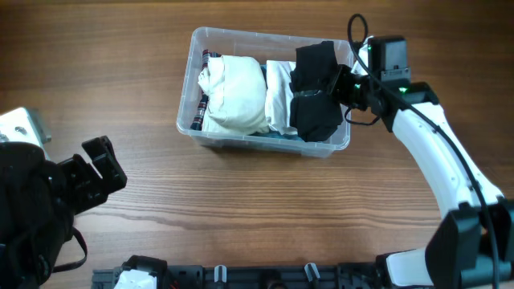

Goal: Pack container
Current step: 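Grasp the black folded cloth with the right gripper and lift, then place the black cloth into the box's right side and press down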

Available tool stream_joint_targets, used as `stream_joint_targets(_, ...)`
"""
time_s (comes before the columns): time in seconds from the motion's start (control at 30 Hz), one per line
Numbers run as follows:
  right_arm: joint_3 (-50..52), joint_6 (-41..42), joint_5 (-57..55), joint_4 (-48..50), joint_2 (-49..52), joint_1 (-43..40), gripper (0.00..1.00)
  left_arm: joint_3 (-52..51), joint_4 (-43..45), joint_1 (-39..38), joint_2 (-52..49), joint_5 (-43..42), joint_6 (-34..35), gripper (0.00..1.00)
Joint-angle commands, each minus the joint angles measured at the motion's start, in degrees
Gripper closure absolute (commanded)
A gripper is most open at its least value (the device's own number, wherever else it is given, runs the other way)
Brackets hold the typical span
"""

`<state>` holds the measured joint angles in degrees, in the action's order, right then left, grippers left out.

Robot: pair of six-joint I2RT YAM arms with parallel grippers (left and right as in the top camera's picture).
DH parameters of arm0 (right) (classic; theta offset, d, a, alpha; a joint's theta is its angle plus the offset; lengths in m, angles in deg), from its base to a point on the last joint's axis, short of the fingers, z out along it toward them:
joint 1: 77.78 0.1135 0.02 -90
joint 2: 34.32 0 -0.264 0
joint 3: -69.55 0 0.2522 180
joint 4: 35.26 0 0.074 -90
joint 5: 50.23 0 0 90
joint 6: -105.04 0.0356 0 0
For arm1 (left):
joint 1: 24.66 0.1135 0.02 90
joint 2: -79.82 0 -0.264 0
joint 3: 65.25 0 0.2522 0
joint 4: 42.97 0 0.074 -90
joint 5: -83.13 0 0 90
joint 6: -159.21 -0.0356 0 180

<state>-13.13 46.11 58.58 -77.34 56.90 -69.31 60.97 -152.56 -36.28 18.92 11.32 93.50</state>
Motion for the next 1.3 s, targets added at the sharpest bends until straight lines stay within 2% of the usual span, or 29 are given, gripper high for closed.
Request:
stream_joint_targets(0.0, -1.3, -4.9, -4.0, 0.6, -9.1, -0.1, 0.52, 0.2, 0.2, 0.2, -0.1, 0.9, -0.1, 0.00)
stream_joint_targets(0.1, -1.3, -7.0, -3.2, 0.4, -11.3, -0.1, 0.51, 0.2, 0.2, 0.2, -0.1, 0.9, -0.1, 0.00)
stream_joint_targets(0.13, -1.3, -7.0, -2.4, 0.4, -11.3, -0.1, 0.54, 0.2, 0.2, 0.2, -0.1, 0.9, -0.1, 0.00)
stream_joint_targets(0.17, -1.2, -6.8, -1.8, 0.5, -10.9, 0.0, 0.71, 0.2, 0.2, 0.2, -0.1, 0.9, -0.1, 0.00)
stream_joint_targets(0.2, -1.2, -6.7, -1.9, 0.7, -10.4, 0.2, 0.80, 0.2, 0.2, 0.2, -0.1, 0.9, -0.1, 0.00)
stream_joint_targets(0.3, -1.2, -4.8, -3.2, 1.9, -7.1, 0.9, 0.96, 0.2, 0.2, 0.2, -0.1, 0.9, -0.1, 0.00)
stream_joint_targets(0.5, -1.2, -0.9, -6.3, -0.5, 9.9, 4.0, 0.96, 0.2, 0.2, 0.2, -0.1, 0.9, -0.1, 0.00)
stream_joint_targets(0.57, -1.2, -1.0, -6.5, -1.0, 12.9, 4.7, 0.96, 0.2, 0.2, 0.2, -0.1, 0.9, -0.1, 0.00)
stream_joint_targets(0.7, -1.6, -1.3, -9.1, -5.0, 13.4, 5.0, 0.96, 0.2, 0.2, 0.2, -0.1, 0.9, -0.1, 0.00)
stream_joint_targets(0.8, -4.3, -6.3, -9.4, -7.6, 9.6, 5.0, 0.94, 0.2, 0.2, 0.2, -0.1, 0.9, -0.1, 0.00)
stream_joint_targets(0.9, -8.3, -10.6, -9.4, -11.5, 3.0, 5.0, 0.84, 0.2, 0.2, 0.2, -0.1, 0.9, -0.1, 0.00)
stream_joint_targets(1.0, -10.9, -16.4, -9.2, -13.4, -6.5, 5.0, 0.64, 0.2, 0.2, 0.2, -0.1, 0.9, -0.1, 0.00)
stream_joint_targets(1.1, -10.9, -20.9, -8.0, -14.7, -15.6, 5.0, 0.33, 0.2, 0.2, 0.2, -0.1, 0.9, -0.1, 0.00)
stream_joint_targets(1.13, -10.9, -20.5, -8.0, -15.7, -18.6, 5.0, 0.13, 0.2, 0.2, 0.2, -0.1, 0.9, -0.1, 0.00)
stream_joint_targets(1.17, -10.9, -20.4, -8.0, -16.5, -20.8, 5.0, 0.00, 0.2, 0.2, 0.2, -0.1, 0.9, -0.1, 0.00)
stream_joint_targets(1.27, -10.9, -20.3, -7.8, -20.9, -27.0, 5.0, 0.00, 0.2, 0.2, 0.2, -0.1, 0.9, -0.1, 0.00)
